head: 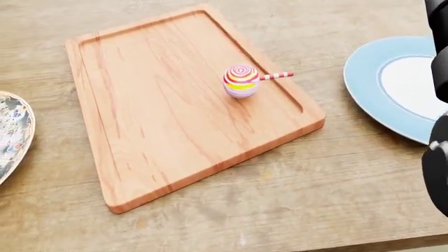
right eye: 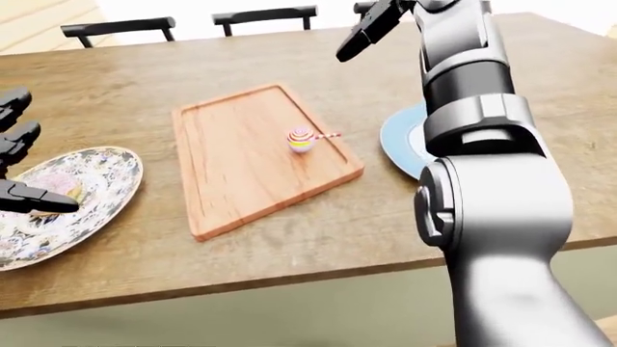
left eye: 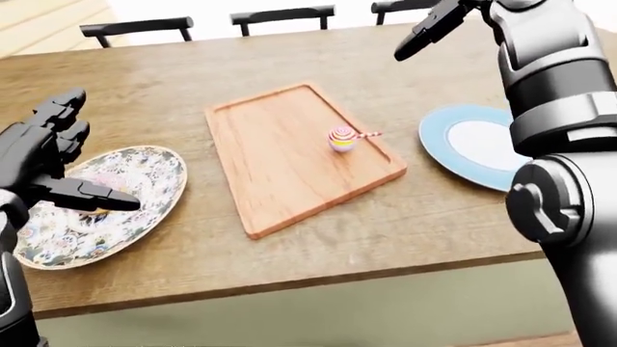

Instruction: Move the dessert items from the plate to the tray.

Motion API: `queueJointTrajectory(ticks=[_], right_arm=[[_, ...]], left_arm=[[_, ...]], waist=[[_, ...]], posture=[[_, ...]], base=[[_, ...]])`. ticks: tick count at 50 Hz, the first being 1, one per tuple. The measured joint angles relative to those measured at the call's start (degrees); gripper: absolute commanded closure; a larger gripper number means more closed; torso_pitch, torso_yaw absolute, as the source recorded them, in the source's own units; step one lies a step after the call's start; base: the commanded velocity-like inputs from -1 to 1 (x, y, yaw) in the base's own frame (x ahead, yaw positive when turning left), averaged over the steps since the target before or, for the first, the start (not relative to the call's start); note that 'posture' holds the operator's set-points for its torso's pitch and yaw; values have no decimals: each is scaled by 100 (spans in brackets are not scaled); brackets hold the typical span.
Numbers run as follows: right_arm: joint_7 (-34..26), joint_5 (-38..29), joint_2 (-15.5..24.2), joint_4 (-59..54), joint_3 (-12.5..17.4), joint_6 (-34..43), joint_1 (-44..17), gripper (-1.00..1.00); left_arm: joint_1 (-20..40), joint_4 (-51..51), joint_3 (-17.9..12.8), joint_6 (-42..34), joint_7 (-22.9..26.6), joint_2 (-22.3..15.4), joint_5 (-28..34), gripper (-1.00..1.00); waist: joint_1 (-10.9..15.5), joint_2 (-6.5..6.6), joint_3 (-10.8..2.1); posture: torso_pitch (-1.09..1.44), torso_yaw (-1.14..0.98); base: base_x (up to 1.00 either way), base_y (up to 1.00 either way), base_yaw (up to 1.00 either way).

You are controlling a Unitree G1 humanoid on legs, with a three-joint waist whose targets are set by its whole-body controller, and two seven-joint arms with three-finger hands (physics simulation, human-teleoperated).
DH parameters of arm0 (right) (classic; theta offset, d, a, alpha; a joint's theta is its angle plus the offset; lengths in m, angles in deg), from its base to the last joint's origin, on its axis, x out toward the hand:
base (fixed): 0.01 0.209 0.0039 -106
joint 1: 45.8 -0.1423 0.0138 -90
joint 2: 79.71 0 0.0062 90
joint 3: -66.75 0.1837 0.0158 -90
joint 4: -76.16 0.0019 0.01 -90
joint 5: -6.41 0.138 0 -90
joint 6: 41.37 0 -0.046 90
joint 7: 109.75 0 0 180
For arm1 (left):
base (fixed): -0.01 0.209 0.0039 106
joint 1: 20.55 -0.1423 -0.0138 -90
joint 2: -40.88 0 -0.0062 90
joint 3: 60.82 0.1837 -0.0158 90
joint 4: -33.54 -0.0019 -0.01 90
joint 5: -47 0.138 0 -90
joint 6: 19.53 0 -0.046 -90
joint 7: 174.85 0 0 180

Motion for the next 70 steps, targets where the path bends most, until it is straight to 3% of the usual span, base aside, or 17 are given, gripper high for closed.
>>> queueJointTrajectory(ticks=[10,25,33,41,46,52,60,70], right_arm=[[-75,-45,82,87,32,102,-64,-100],[-82,-76,-43,-4,20,107,-138,-100],[-82,-64,-105,-12,10,78,-117,-100],[-83,-31,-186,-44,3,50,-26,-100],[-67,-8,-235,-52,-5,36,-22,-100],[-49,-8,-248,-52,-15,13,-6,-100],[-53,-9,-262,-59,-20,17,-11,-100],[-42,-15,-215,-46,-8,16,3,-100]], left_arm=[[325,-466,251,378,108,2,103,-100],[467,-672,346,588,212,-11,189,-100],[617,-823,593,723,323,-38,274,-100],[1345,-1901,954,1114,189,-1,530,-100],[2218,-3391,1359,1631,-137,165,708,-100],[2868,-4592,1584,2106,-568,314,896,-100],[3330,-5343,1826,2503,-740,399,1072,-100],[3352,-5639,1897,2845,-780,365,1385,-100]], waist=[[260,-59,-21],[789,-27,-38],[1168,19,-68],[1540,62,-121],[1724,46,-146],[1842,7,-182],[1932,-27,-214],[2014,-50,-237]], posture=[[0,21],[0,28],[0,32],[0,36],[0,36],[0,36],[0,36],[0,36]], base=[[0,0,0],[0,0,0],[0,0,0],[0,0,0],[0,0,0],[0,0,0],[0,0,0],[0,0,0]])
